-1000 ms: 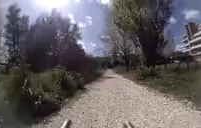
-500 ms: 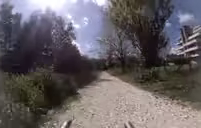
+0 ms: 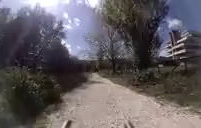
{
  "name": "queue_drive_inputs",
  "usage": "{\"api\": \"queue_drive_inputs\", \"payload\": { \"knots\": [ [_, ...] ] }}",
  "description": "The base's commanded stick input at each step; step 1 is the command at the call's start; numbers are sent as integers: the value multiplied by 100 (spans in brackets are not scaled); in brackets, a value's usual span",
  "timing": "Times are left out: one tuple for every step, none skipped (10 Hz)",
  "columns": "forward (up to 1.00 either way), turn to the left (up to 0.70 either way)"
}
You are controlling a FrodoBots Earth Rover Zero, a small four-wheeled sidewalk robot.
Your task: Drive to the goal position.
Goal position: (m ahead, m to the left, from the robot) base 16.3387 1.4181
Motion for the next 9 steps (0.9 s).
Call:
{"api": "queue_drive_inputs", "payload": {
  "knots": [
    [85,-8],
    [85,0],
    [85,0],
    [85,0],
    [85,0],
    [85,0],
    [85,0],
    [85,0],
    [85,0]
  ]
}}
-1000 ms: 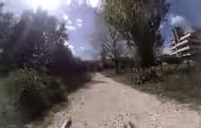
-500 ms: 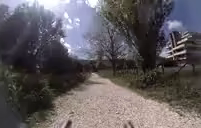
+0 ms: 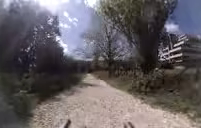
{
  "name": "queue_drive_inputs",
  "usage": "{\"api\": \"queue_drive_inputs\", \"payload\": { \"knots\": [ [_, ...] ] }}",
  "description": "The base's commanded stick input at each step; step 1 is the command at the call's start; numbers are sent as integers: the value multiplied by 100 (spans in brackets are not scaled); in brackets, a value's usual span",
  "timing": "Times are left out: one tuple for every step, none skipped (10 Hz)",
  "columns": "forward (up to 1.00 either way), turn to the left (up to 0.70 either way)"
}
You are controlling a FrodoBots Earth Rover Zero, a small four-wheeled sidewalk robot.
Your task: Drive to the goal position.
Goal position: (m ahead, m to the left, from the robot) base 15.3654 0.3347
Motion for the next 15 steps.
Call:
{"api": "queue_drive_inputs", "payload": {
  "knots": [
    [85,0],
    [85,0],
    [85,0],
    [85,0],
    [85,0],
    [85,0],
    [85,0],
    [85,0],
    [85,0],
    [85,0],
    [85,-9],
    [85,-34],
    [85,-20],
    [85,-9],
    [85,-7]
  ]
}}
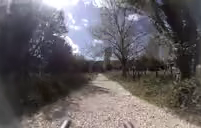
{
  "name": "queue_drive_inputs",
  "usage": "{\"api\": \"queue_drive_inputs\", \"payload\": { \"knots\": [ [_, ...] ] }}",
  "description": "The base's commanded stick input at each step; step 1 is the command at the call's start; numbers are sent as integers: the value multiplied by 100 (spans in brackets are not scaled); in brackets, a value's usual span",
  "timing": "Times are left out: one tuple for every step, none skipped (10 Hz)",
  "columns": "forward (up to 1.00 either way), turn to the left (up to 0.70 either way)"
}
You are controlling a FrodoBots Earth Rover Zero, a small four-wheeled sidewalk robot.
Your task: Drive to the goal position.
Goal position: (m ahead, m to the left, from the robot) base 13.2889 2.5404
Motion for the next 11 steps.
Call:
{"api": "queue_drive_inputs", "payload": {
  "knots": [
    [85,-5],
    [85,-3],
    [85,-1],
    [85,0],
    [85,0],
    [85,0],
    [85,0],
    [85,0],
    [85,0],
    [85,0],
    [85,0]
  ]
}}
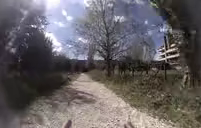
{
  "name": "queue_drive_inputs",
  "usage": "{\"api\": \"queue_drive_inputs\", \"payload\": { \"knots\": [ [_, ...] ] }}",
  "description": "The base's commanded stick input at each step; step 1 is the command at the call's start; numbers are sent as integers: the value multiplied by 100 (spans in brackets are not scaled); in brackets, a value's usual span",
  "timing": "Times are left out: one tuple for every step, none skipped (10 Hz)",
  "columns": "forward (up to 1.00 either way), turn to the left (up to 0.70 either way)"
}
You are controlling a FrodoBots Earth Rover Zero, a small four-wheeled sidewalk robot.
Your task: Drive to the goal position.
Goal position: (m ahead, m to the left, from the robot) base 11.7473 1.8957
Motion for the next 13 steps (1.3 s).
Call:
{"api": "queue_drive_inputs", "payload": {
  "knots": [
    [85,0],
    [85,0],
    [85,0],
    [85,0],
    [85,0],
    [85,0],
    [85,0],
    [85,0],
    [85,0],
    [85,0],
    [85,0],
    [85,0],
    [85,0]
  ]
}}
